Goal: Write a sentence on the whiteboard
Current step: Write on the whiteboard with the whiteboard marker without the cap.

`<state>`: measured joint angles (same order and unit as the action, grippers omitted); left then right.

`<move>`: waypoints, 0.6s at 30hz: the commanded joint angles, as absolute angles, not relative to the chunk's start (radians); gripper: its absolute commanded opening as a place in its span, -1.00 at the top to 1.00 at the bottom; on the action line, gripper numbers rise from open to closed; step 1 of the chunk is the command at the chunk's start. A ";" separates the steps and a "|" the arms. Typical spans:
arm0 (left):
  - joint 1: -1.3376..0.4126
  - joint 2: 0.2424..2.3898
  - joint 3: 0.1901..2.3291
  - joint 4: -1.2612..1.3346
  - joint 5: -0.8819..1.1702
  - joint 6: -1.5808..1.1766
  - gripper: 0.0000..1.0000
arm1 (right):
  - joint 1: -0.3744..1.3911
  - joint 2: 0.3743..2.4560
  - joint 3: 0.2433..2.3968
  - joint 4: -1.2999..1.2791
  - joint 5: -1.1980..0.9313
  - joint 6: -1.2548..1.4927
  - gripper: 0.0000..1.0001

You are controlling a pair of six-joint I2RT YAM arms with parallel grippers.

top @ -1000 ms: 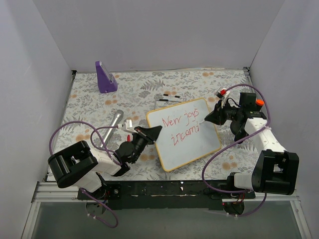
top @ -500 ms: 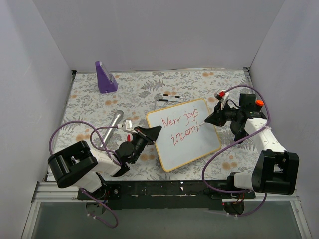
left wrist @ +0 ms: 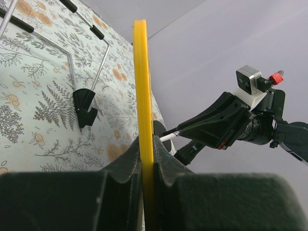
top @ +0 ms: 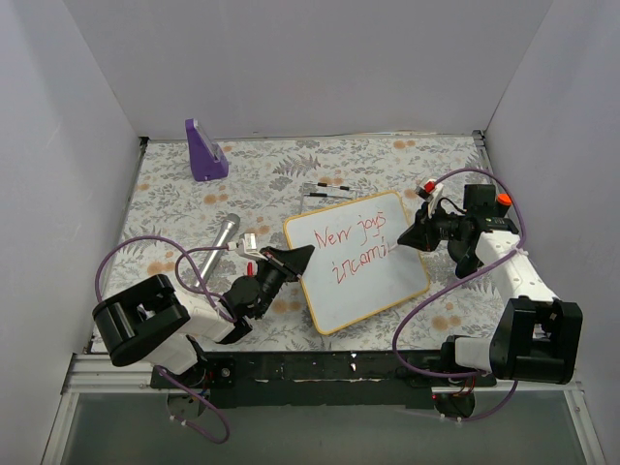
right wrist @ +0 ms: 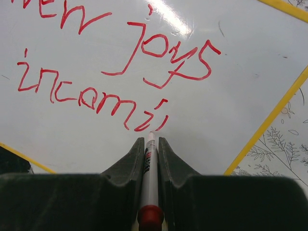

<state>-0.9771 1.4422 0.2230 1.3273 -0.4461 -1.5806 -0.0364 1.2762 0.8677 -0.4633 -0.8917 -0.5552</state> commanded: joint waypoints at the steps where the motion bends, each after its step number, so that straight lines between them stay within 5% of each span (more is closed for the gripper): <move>1: -0.980 1.413 0.209 1.592 -0.416 -1.500 1.00 | -0.032 1.249 0.862 -0.471 -0.899 -0.571 0.97; 18: -0.980 1.419 0.212 1.591 -0.411 -1.508 1.00 | -0.032 1.289 0.905 -0.364 -0.877 -0.492 0.97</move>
